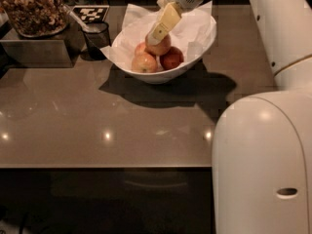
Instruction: Pick apple from white bowl
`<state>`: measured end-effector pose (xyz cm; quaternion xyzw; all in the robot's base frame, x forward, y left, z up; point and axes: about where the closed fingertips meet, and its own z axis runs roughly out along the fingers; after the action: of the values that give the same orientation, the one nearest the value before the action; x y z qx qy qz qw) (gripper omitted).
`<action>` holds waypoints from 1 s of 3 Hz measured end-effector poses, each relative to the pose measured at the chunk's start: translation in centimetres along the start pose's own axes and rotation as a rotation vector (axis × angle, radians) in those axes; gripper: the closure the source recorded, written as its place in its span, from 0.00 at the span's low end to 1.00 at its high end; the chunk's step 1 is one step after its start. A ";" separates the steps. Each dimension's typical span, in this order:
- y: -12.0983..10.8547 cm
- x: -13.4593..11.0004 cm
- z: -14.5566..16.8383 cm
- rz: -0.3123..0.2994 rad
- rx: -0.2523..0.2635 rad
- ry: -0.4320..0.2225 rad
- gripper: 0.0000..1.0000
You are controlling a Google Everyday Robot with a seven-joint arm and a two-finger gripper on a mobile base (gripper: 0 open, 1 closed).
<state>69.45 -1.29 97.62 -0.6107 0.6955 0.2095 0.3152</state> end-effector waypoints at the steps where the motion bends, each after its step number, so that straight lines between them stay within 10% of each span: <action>1: -0.3 1.2 1.3 0.029 -0.024 -0.002 0.00; 3: -0.5 4.4 2.2 0.101 -0.036 0.003 0.00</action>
Offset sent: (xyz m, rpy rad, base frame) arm -0.0014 -0.0284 -0.0539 0.0059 0.1210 -0.0541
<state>70.12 -3.04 93.03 -0.5807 0.7221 0.2365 0.2921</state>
